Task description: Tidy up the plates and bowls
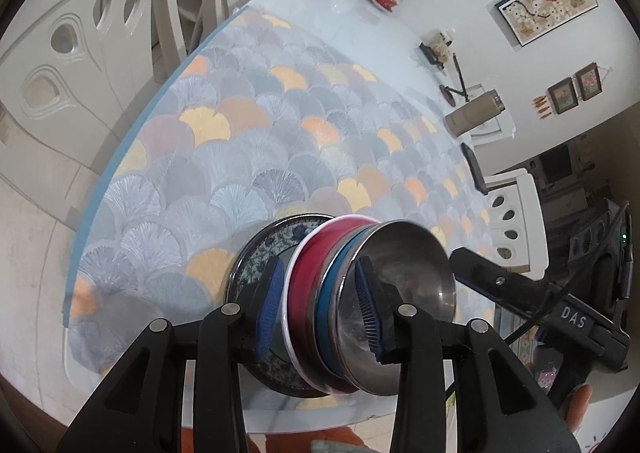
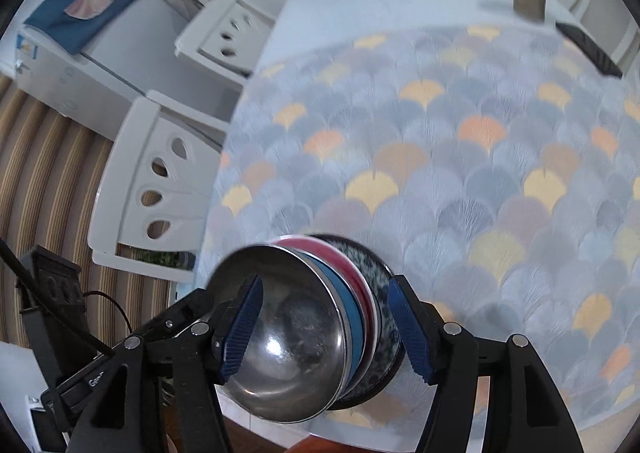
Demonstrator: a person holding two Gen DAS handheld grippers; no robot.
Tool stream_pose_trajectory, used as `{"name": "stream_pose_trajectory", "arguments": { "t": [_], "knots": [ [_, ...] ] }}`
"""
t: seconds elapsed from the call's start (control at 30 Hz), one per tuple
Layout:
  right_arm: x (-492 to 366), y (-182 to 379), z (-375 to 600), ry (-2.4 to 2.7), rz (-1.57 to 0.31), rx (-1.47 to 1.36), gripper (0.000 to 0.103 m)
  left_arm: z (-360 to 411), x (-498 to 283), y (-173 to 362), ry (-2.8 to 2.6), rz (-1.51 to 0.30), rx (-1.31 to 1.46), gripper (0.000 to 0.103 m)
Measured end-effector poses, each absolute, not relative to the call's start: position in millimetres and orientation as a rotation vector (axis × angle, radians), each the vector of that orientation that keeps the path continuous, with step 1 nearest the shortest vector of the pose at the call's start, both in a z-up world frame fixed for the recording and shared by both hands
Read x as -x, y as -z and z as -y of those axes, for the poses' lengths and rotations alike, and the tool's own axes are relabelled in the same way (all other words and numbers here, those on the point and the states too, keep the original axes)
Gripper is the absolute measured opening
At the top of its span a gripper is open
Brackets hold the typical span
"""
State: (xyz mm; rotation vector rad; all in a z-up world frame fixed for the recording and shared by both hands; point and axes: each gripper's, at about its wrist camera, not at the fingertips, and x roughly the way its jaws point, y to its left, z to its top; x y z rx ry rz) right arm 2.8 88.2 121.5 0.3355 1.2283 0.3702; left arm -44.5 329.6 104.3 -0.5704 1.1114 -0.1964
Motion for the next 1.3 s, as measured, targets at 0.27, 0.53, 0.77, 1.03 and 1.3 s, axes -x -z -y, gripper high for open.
{"name": "stream_pose_trajectory", "arguments": {
  "t": [0.27, 0.53, 0.77, 1.03, 1.3],
  "knots": [
    [16.4, -145.3, -87.7, -0.386, -1.153, -0.318, 0.064, -332.4, 56.1, -137.3, 0.167, -1.026, 0.509, 0.034],
    [59.7, -194.1, -119.2, -0.316, -0.973, -0.108, 0.07, -306.2, 92.7, -206.0, 0.052, -0.806, 0.225, 0.046],
    [89.5, -212.5, -132.5, -0.181, -0.863, 0.008, 0.082, -299.6, 114.0, -237.6, -0.07, -0.639, 0.077, 0.061],
    [94.8, -200.9, -122.2, -0.115, -0.925, 0.012, 0.082, -310.3, 105.1, -215.3, -0.012, -0.773, 0.269, 0.062],
    [95.8, -190.7, -115.3, -0.089, -0.984, 0.023, 0.082, -291.0, 105.1, -209.9, -0.041, -0.811, 0.21, 0.062]
  ]
}}
